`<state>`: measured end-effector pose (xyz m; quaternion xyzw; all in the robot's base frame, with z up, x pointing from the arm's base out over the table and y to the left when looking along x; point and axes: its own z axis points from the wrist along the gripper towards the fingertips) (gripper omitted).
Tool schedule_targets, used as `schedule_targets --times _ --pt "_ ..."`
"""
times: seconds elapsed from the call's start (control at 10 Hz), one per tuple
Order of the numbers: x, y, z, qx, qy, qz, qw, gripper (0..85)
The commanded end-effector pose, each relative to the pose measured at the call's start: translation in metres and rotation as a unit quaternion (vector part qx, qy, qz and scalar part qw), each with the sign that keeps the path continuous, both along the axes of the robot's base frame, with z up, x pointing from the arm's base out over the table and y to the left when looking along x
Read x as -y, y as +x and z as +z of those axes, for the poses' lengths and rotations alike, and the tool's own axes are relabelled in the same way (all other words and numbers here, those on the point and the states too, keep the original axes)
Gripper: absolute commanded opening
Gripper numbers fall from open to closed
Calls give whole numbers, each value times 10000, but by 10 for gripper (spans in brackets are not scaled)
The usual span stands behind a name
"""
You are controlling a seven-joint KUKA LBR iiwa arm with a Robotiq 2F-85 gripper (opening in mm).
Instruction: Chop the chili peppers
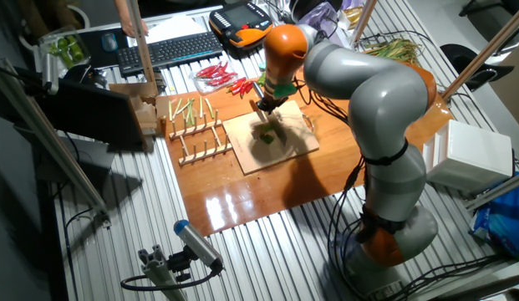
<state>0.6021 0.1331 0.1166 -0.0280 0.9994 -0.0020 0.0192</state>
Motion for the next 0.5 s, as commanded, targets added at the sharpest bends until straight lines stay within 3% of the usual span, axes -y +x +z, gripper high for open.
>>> schedule_targets --times 0.0,0.4 --pt "-11 -19 -16 1 0 -8 10000 0" --pt "-3 -75 -160 109 -14 -23 9999 0"
